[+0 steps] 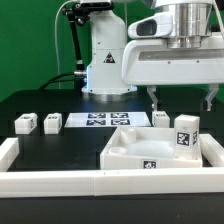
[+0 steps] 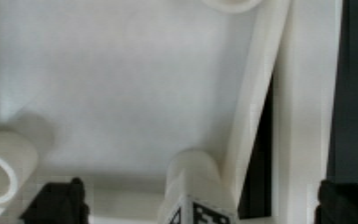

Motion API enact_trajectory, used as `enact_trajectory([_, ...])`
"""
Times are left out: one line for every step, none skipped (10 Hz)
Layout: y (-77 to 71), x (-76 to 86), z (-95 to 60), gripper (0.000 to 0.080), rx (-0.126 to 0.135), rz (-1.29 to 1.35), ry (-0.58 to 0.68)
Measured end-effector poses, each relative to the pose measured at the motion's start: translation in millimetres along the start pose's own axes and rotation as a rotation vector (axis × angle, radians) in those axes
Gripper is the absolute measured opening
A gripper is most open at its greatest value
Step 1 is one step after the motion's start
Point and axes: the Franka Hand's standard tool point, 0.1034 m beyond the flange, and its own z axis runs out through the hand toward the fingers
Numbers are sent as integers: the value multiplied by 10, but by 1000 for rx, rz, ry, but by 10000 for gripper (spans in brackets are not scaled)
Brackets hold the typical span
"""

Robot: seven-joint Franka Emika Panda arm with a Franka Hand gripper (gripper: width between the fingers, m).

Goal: Assemble square table

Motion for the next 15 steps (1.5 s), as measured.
enact_trajectory([4, -70, 26, 649, 1, -30, -3])
enact_trajectory([10, -168, 38, 649, 3, -33, 4])
enact_trajectory([-2, -280, 54, 649, 5, -23, 9])
enact_trajectory([-26, -410, 68, 649, 6, 11, 9])
enact_trajectory([-16, -433, 71, 649, 5, 0, 6])
enact_trajectory([-13, -470, 78, 649, 4, -1, 5])
enact_trajectory([-7, -522, 94, 649, 3, -3, -2])
enact_trajectory([-2, -588, 102, 649, 1, -6, -9])
enact_trajectory([7, -652, 116, 649, 0, -8, -16])
enact_trajectory([21, -718, 147, 649, -2, -21, -8])
enact_trajectory([45, -818, 177, 649, -3, -38, -8])
enact_trajectory([45, -892, 191, 649, -3, -44, -12])
enact_trajectory([29, -977, 191, 649, -1, -51, -12])
enact_trajectory([22, -1048, 193, 649, 1, -57, -10])
enact_trajectory([34, -1115, 195, 649, 1, -58, -7])
